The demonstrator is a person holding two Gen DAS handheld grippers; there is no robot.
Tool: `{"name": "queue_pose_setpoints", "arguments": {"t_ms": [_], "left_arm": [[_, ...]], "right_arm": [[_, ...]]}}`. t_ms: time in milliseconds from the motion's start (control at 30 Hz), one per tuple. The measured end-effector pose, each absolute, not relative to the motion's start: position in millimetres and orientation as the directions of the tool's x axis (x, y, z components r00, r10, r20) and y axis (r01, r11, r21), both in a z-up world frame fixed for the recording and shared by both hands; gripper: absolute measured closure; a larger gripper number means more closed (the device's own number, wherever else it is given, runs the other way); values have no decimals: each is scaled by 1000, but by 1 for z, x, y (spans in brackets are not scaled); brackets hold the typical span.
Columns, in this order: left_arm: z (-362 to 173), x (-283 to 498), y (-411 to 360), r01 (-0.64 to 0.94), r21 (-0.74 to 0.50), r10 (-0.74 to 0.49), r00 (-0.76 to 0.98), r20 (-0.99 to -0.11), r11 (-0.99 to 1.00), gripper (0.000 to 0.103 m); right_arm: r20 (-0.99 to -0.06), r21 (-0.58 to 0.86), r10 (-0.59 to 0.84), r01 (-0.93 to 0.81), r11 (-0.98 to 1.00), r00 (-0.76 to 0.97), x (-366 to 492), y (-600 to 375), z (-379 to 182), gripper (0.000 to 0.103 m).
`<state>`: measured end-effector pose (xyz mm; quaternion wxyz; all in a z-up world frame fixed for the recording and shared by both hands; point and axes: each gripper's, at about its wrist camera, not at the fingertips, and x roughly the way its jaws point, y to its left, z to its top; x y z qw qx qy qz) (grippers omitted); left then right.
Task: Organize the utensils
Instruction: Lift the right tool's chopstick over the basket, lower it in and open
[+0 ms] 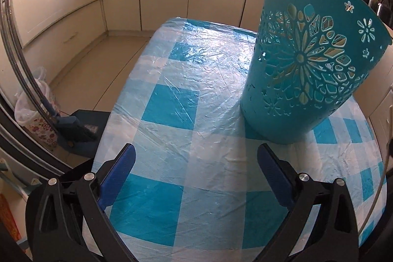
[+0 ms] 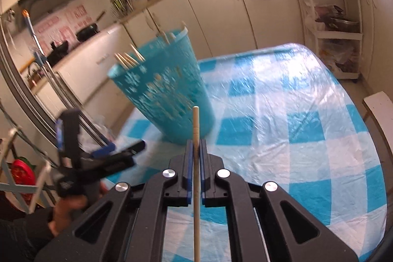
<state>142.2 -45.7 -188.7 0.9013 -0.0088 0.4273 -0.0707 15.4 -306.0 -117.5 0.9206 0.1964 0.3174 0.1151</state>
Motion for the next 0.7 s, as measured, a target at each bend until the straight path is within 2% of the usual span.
{"name": "queue_pose_setpoints", "arguments": {"t_ms": [267,700], "left_arm": [[-191,143,-52,140,-57,-131,605,-786,988,8],[-195,147,-54,148,-55,-133,590,-796,987,8]], "right_arm": [[-416,473,369,-149,869,831,16,-306,-76,98],[-352,432,353,-184,883,867,14,-307,-33,98]]}}
